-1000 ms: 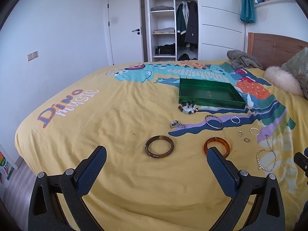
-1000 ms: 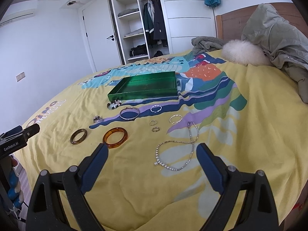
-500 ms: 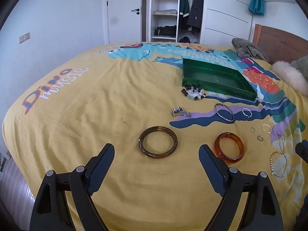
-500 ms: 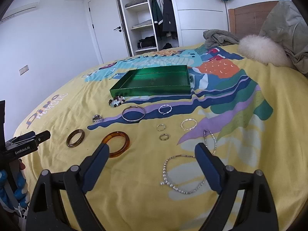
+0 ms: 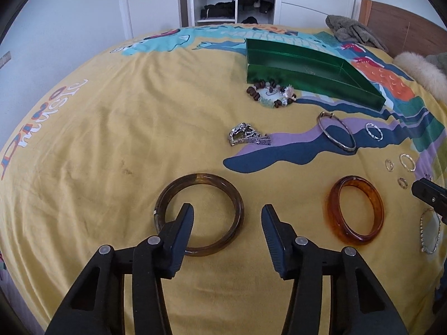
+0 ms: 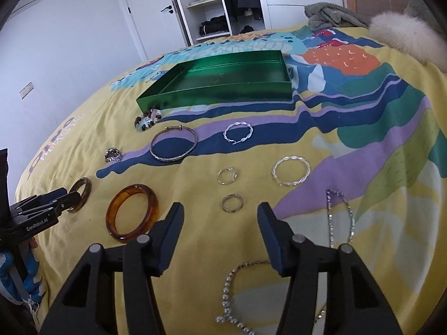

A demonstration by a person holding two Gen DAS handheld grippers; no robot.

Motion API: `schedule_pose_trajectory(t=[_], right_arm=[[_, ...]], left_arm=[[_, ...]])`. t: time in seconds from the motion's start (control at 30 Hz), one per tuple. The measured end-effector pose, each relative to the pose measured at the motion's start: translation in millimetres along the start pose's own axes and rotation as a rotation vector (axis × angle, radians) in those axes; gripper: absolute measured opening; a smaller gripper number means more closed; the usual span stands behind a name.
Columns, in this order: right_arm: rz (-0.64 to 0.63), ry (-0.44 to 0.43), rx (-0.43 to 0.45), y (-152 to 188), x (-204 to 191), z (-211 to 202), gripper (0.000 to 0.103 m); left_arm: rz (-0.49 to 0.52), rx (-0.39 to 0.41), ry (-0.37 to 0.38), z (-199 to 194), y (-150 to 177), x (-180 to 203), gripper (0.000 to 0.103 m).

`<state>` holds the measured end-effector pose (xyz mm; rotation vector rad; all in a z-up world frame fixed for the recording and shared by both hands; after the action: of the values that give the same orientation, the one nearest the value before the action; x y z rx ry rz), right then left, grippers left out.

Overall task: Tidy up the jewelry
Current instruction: 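Grasp the dark brown bangle with the left tool while the right tool grasps a silver ring, then carry both items to the green tray and release them inside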

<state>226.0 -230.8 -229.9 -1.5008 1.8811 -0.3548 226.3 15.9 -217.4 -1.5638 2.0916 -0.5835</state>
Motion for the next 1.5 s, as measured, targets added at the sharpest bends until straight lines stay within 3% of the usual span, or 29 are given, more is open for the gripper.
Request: schedule_pose_trajectory(t=[0.3, 0.4, 0.43, 0.8, 1.0, 1.13, 1.33, 1.5], right_arm=[[-0.037, 0.028, -0.068, -0.3, 3.1, 34.4, 0.033], [-0.048, 0.043, -0.086, 2.7, 3.9, 41.9, 0.019], [-0.050, 0.046, -0.092, 4.1, 4.7, 43.8, 0.019], [-0.072, 0.027, -0.017, -5.9, -5.3, 9.7, 0.019], [-0.110, -0.004, 0.106, -51.0, -32.5, -42.1, 0.019], [-0.119, -0.027, 0.204, -102.6, -50.1, -75.2, 0.019], [-0.167, -0.010, 0.311, -175.1, -74.9, -91.2, 0.019], [-0.120, -0.030, 0.343, -223.0, -77.3, -73.0, 0.019]], left_arm=[[0.015, -0.074, 0.001, 25.9, 7.7, -0.9, 0.038], [0.024, -0.075, 0.010, 26.7, 6.4, 2.0, 0.017], [0.028, -0.075, 0.013, 26.4, 6.3, 2.9, 0.012], [-0.014, 0.015, -0.025, -11.7, -15.9, -12.3, 0.009], [-0.002, 0.131, -0.008, -62.1, -73.7, -10.7, 0.009], [0.010, 0.219, 0.038, -94.5, -137.8, -3.5, 0.009], [0.010, 0.269, 0.077, -91.4, -229.9, 5.1, 0.009], [0.047, 0.279, 0.061, -62.7, -274.1, 15.6, 0.009]])
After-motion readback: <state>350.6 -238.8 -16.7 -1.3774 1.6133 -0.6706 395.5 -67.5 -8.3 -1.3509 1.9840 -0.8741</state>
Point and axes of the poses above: each gripper's, at about its wrist camera, not at the fingertips, and z roughly the way its jaws point, x to its right, y to its underside, the point moved 9 cm from there along z, roughly the way its jaws point, and after that the axes turned 11 degrees about z, right-handed, at the moved point
